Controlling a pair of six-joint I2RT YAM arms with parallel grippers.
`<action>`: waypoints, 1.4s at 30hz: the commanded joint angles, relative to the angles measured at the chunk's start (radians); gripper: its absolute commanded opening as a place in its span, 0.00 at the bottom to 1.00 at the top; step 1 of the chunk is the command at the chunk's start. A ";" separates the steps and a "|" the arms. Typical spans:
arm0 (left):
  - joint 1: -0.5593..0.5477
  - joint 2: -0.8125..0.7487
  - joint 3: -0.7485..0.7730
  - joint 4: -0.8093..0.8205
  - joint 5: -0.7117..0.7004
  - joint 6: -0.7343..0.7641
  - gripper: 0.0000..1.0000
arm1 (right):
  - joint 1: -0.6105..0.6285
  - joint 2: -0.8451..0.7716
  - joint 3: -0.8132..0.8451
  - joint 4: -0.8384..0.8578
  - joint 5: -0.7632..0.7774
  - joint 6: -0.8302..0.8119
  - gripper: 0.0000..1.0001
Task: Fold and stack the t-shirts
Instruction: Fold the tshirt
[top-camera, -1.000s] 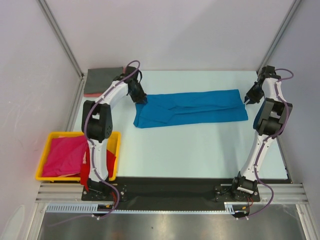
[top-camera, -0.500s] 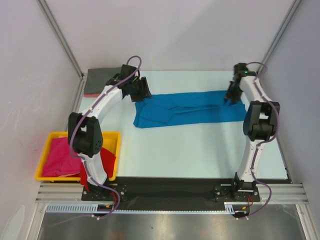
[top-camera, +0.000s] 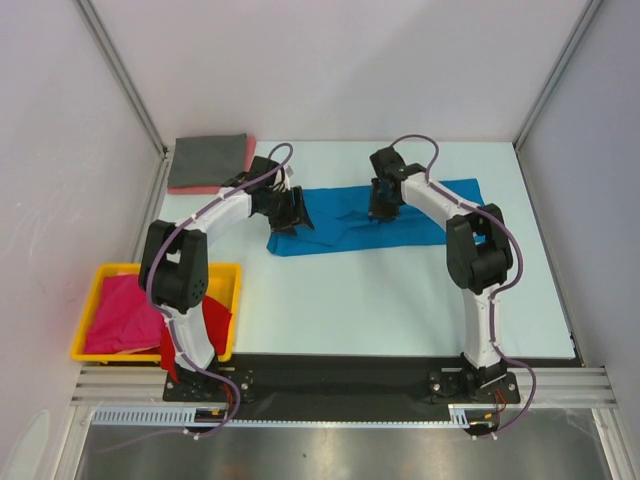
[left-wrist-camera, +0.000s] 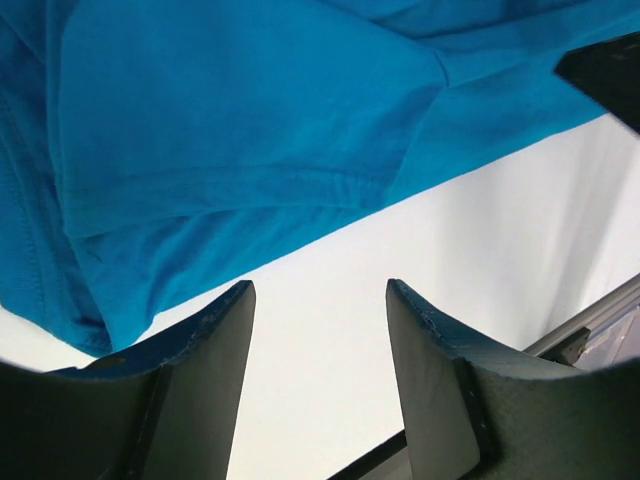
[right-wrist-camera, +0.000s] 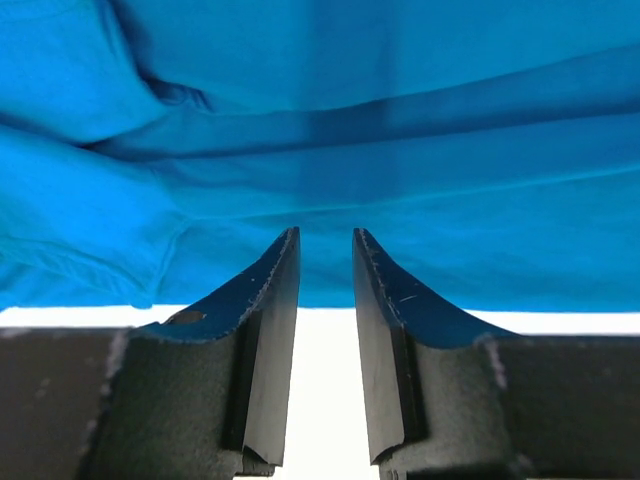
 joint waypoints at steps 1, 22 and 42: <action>-0.004 -0.056 -0.006 0.038 0.041 0.019 0.60 | 0.040 -0.007 -0.039 0.098 0.065 0.078 0.33; -0.001 -0.038 0.031 -0.034 0.031 0.056 0.59 | 0.074 0.118 0.015 0.201 0.081 0.099 0.34; -0.006 0.057 0.087 0.030 0.133 -0.009 0.56 | 0.051 0.125 0.108 0.155 0.019 0.053 0.27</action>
